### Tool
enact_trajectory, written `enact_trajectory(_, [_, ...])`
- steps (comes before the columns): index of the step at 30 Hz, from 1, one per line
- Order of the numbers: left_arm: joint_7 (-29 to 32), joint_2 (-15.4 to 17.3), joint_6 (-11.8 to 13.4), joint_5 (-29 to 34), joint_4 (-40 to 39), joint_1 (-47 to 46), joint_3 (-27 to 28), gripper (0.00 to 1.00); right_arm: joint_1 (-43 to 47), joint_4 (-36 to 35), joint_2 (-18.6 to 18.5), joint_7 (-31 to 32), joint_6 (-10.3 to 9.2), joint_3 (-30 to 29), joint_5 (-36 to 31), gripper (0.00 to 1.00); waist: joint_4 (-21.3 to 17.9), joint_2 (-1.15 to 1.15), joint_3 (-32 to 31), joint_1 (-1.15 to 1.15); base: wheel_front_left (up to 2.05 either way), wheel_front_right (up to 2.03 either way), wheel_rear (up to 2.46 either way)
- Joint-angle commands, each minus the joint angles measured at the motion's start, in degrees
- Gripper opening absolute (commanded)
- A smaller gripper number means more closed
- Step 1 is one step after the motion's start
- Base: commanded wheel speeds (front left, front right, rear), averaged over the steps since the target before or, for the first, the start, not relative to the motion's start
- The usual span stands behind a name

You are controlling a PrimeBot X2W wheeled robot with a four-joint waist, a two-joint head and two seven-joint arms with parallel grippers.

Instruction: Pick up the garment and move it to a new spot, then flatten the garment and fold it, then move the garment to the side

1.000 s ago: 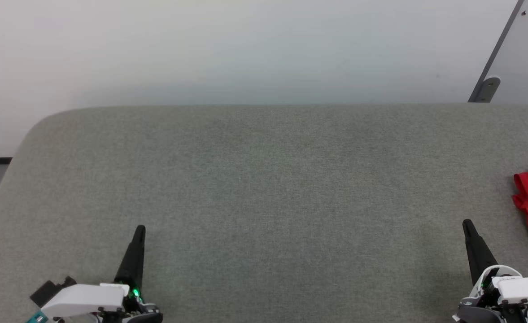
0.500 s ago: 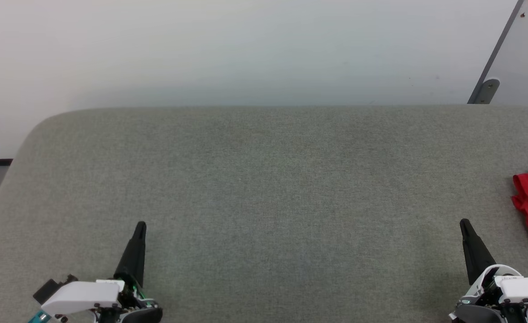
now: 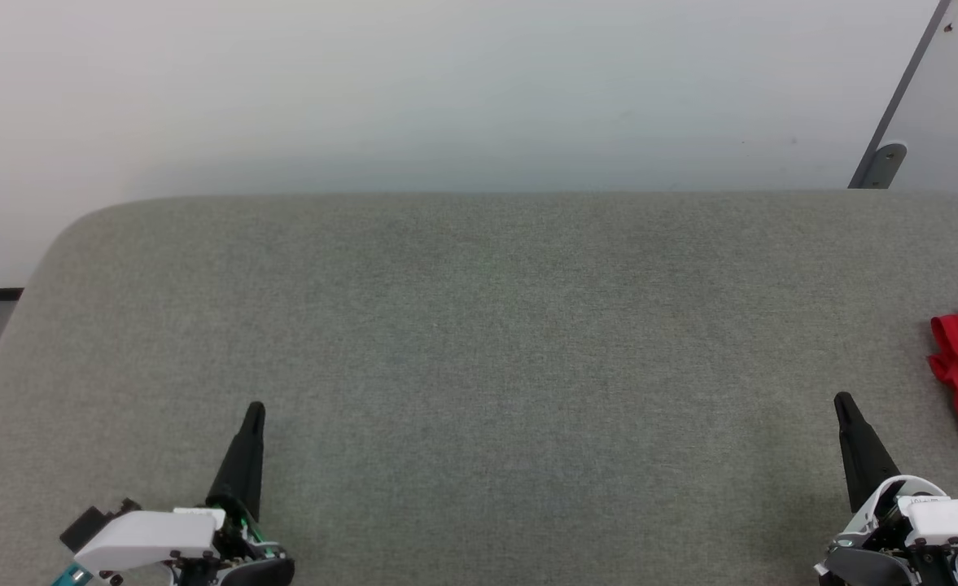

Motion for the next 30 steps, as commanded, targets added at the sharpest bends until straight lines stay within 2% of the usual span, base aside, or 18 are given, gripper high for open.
enact_trajectory(1, [0.1, -0.1, -0.3, 0.2, 0.1, -0.5, 0.2, 0.0, -0.1, 0.0, 0.2, 0.0, -0.08, -0.1, 0.1, 0.0, 0.0, 0.0, 0.0, 0.0, 0.0, 0.0, 0.0])
enact_trajectory(30, [0.6, -0.4, -0.3, 0.6, 0.1, -0.6, 0.7, 0.0, -0.1, 0.0, 0.3, 0.2, -0.08, -0.3, -0.1, 0.0, 0.0, 0.0, 0.0, 0.0, 0.0, 0.0, 0.0])
